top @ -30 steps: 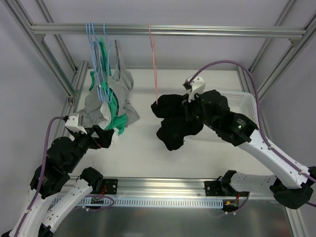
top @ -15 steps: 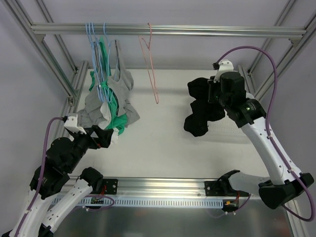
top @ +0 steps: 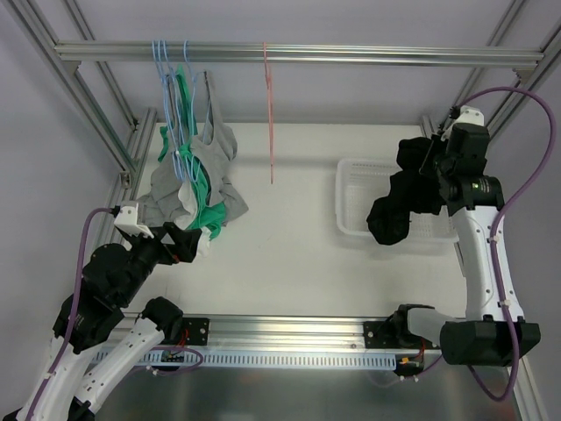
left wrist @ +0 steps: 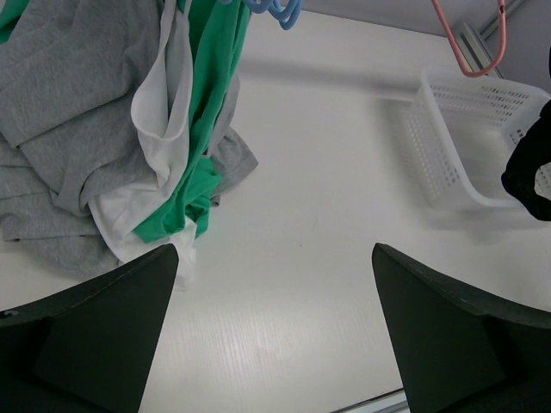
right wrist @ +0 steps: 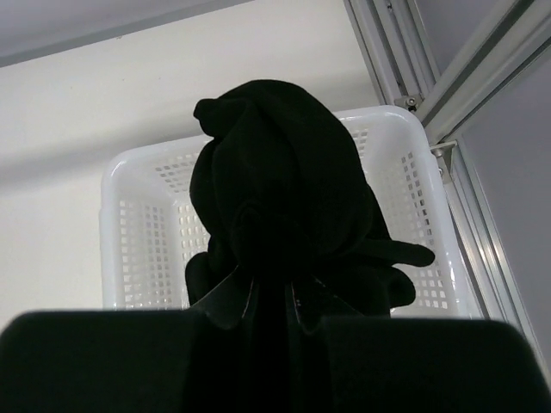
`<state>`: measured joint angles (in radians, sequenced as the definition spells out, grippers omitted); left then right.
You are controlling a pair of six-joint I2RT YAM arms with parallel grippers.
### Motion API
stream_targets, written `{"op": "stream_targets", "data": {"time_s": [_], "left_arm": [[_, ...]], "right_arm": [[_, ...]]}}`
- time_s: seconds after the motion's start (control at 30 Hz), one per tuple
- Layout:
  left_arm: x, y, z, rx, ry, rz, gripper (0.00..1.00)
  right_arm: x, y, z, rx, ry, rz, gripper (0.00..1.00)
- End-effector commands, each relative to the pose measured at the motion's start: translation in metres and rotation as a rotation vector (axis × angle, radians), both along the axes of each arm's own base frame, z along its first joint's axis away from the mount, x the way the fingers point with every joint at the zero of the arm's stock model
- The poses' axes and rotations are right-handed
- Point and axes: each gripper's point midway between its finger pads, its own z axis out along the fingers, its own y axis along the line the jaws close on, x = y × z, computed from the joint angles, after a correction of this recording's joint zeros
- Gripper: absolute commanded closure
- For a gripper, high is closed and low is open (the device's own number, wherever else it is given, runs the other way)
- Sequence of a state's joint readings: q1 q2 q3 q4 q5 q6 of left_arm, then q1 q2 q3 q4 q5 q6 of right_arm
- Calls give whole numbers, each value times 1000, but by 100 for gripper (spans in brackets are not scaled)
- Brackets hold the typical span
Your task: Remove the tank top from the hanger
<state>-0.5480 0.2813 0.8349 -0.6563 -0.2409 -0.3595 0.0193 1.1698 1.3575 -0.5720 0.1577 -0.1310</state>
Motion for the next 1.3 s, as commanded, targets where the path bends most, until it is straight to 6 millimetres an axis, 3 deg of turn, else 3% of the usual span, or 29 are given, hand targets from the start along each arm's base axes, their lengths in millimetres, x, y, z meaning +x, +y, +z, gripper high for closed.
{"op": "stream_targets", "data": {"time_s": [0.0, 0.17, 0.3, 0.4, 0.47, 0.5, 0.53, 0.6, 0.63, 0.73, 0.77, 0.9, 1.1, 1.2, 1.27], "left_arm": [[4, -1, 0, -11, 8, 14, 1], [5, 0, -1, -8, 8, 18, 1], [5, -1, -1, -5, 12, 17, 1], [5, -1, -1, -3, 12, 16, 1], [4, 0, 0, -7, 5, 18, 1], [4, 0, 0, -7, 3, 19, 1], [4, 1, 1, -9, 1, 21, 1], [4, 1, 0, -6, 1, 22, 1], [4, 1, 1, -7, 0, 22, 1], [5, -1, -1, 0, 11, 11, 2], [6, -2, -2, 4, 16, 7, 1], [5, -3, 0, -2, 11, 3, 1], [3, -2, 0, -10, 4, 4, 1], [2, 0, 2, -17, -7, 9, 1], [1, 1, 3, -20, -12, 15, 1]], "right_arm": [[15, -1, 21, 64, -81, 3, 100], [36, 0, 5, 120, -94, -24, 100], [51, -12, 1, 141, -113, -121, 100], [55, -21, -2, 154, -124, -196, 100], [52, -21, -20, 184, -107, -224, 100], [49, -21, -18, 195, -132, -228, 100], [43, -18, -42, 205, -95, -227, 100], [34, -12, -45, 239, -122, -208, 100], [27, -9, -67, 245, -82, -204, 100], [18, -3, -85, 263, -61, -181, 100], [12, -2, -104, 261, -21, -176, 100], [7, -2, -136, 236, 52, -163, 100], [15, -9, -167, 233, 143, -201, 99], [22, -10, -182, 233, 189, -212, 94], [23, -11, -184, 233, 196, -217, 78]]}}
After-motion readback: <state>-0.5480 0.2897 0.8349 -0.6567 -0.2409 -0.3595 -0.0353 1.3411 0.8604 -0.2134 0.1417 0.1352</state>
